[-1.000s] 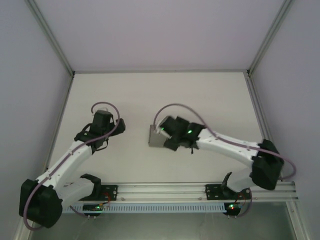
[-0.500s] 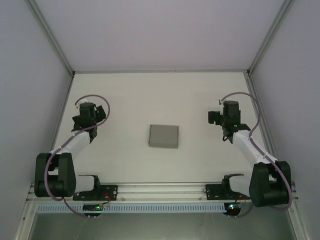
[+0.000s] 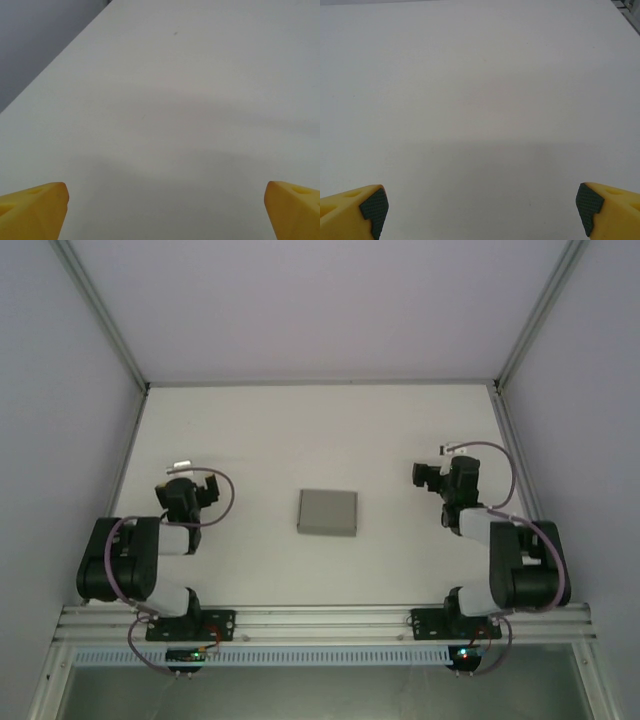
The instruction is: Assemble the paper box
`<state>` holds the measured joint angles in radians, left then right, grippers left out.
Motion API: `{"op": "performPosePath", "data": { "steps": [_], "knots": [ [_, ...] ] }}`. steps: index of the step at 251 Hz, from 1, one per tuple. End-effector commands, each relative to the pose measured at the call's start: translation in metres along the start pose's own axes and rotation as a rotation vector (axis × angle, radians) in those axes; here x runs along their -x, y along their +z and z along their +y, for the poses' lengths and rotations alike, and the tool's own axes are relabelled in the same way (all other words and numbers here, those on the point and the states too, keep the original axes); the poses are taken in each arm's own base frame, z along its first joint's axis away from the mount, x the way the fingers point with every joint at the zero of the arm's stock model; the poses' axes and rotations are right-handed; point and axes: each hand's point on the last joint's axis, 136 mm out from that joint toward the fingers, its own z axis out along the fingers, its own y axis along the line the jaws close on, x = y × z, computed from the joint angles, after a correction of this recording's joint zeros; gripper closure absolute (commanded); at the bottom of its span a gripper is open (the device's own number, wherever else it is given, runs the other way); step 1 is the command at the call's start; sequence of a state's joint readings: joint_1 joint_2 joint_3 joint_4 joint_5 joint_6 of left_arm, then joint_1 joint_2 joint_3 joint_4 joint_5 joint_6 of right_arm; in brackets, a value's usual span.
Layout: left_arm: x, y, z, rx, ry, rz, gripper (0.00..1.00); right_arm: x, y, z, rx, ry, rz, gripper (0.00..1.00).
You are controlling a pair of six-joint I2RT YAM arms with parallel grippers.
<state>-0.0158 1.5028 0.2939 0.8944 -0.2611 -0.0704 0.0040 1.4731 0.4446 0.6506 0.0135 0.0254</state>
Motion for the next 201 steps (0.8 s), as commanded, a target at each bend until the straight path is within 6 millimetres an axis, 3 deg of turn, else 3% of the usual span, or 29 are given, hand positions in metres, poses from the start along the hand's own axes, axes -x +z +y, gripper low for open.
{"op": "performPosePath", "data": {
  "steps": [1, 11, 28, 41, 201],
  "knots": [
    [0.034, 0.008, -0.011, -0.058, -0.002, -0.131, 0.00, -0.004, -0.005, -0.008, -0.033, 0.017, -0.132, 0.01],
    [0.026, 0.010, -0.008, -0.061, -0.018, -0.061, 0.01, -0.007, -0.007, -0.018, -0.066, 0.046, -0.117, 0.01],
    [0.032, 0.007, -0.007, -0.068, -0.025, -0.129, 0.00, -0.001, -0.003, -0.027, -0.116, 0.048, -0.126, 0.01],
    [0.027, 0.010, -0.007, -0.064, -0.024, -0.072, 0.01, -0.001, 0.000, -0.022, -0.132, 0.031, -0.097, 0.01],
    [0.029, 0.009, -0.009, -0.067, -0.013, -0.090, 0.01, -0.005, 0.001, -0.013, -0.106, -0.017, -0.088, 0.01]
  ]
}}
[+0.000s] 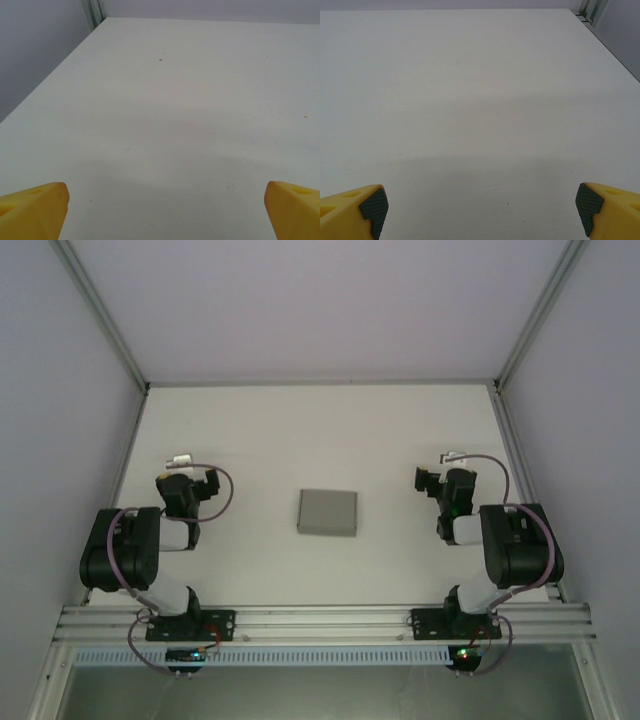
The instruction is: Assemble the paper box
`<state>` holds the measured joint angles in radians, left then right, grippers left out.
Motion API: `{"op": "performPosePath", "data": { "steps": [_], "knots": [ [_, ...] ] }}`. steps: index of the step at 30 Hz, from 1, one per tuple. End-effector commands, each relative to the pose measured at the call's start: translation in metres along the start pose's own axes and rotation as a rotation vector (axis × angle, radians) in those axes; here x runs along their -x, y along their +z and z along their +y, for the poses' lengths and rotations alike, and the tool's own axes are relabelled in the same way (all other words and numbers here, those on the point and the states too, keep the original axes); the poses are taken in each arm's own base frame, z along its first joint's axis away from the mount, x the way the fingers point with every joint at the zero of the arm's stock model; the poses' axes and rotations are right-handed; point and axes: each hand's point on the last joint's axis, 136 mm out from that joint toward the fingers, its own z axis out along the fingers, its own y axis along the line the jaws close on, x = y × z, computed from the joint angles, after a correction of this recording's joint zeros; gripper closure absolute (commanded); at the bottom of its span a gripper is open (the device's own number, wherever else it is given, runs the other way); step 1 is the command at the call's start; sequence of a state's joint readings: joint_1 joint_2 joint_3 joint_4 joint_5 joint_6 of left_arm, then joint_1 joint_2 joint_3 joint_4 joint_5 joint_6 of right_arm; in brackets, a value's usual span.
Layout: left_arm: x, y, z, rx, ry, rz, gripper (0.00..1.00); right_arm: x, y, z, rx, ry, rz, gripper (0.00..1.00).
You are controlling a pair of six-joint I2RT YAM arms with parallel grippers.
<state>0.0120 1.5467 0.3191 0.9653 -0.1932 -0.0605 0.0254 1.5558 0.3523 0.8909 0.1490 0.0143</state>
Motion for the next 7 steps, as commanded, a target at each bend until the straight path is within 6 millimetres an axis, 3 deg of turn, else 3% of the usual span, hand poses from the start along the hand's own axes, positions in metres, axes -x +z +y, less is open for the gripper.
{"op": "performPosePath", "data": {
  "steps": [1, 7],
  "knots": [
    [0.0156, 0.0016, -0.0046, -0.021, -0.001, -0.044, 0.01, 0.0082, 0.0019, 0.0029, 0.009, -0.001, -0.020, 0.01],
    [0.0164, 0.0015, -0.0045, -0.021, -0.003, -0.046, 0.01, 0.0090, 0.0010, 0.0028, 0.010, 0.000, -0.025, 0.01]
  ]
}}
